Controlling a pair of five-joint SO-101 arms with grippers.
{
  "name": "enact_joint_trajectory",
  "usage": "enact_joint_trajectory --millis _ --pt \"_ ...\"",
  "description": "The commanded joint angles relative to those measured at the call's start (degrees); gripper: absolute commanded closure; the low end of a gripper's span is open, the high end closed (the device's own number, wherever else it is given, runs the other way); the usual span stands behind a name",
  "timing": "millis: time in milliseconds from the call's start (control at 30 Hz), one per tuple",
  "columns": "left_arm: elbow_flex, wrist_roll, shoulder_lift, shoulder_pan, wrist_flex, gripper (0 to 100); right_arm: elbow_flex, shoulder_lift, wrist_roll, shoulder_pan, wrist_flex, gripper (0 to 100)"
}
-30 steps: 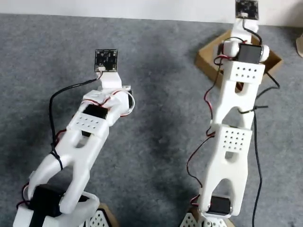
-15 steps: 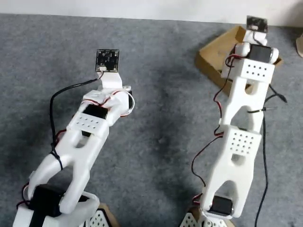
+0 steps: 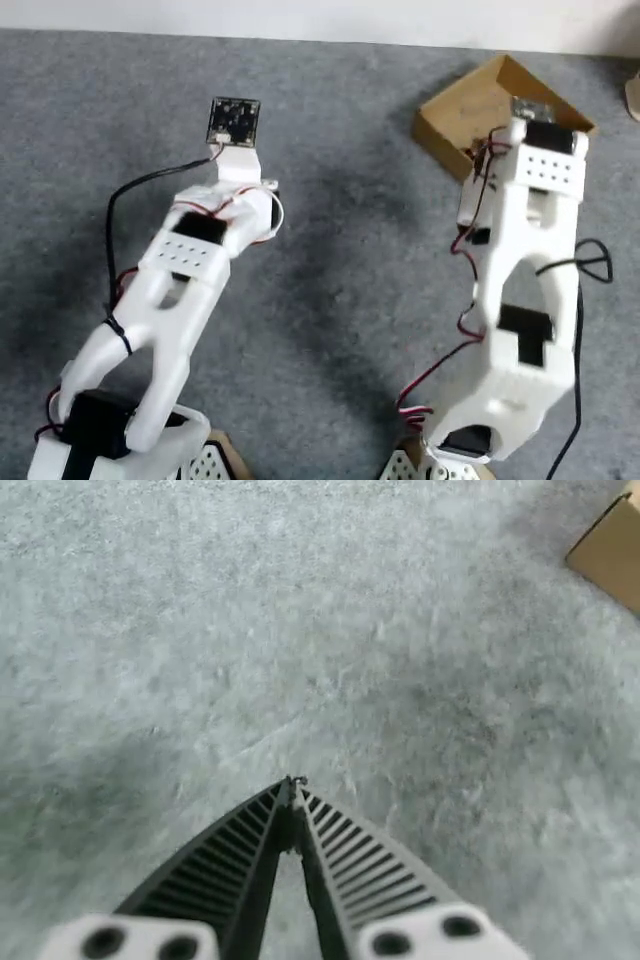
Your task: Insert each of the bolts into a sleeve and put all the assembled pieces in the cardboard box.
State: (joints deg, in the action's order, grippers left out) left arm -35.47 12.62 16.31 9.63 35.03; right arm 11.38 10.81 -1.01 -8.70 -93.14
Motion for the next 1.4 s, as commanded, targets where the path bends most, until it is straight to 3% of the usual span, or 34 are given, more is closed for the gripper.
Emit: enact_joint_trajectory --millis 0,133,367,867,1100,1367 --pt "6.2 -1.1 0.9 -1.4 10.3 99 -8.8 -10.1 0.5 0.6 4.9 99.5" --pt "7.1 -1.2 0.9 -4.2 16.3 99 -20.1 -18.2 0.0 0.6 11.0 99.5" --pt "2.0 -1.4 3.1 -7.3 18.1 99 -37.1 -29.2 -2.5 0.6 20.4 99.5" --pt "-30.6 -7.4 42.4 -7.3 14.7 99 -51.6 -37.7 -2.2 0.5 24.5 99.5" --pt "-37.5 -7.5 52.7 -7.7 14.7 99 -57.8 -43.4 -2.6 0.5 27.4 99.5" --pt "-42.2 -12.1 59.8 -14.6 14.7 99 -66.4 -53.1 -2.6 1.3 28.4 99.5"
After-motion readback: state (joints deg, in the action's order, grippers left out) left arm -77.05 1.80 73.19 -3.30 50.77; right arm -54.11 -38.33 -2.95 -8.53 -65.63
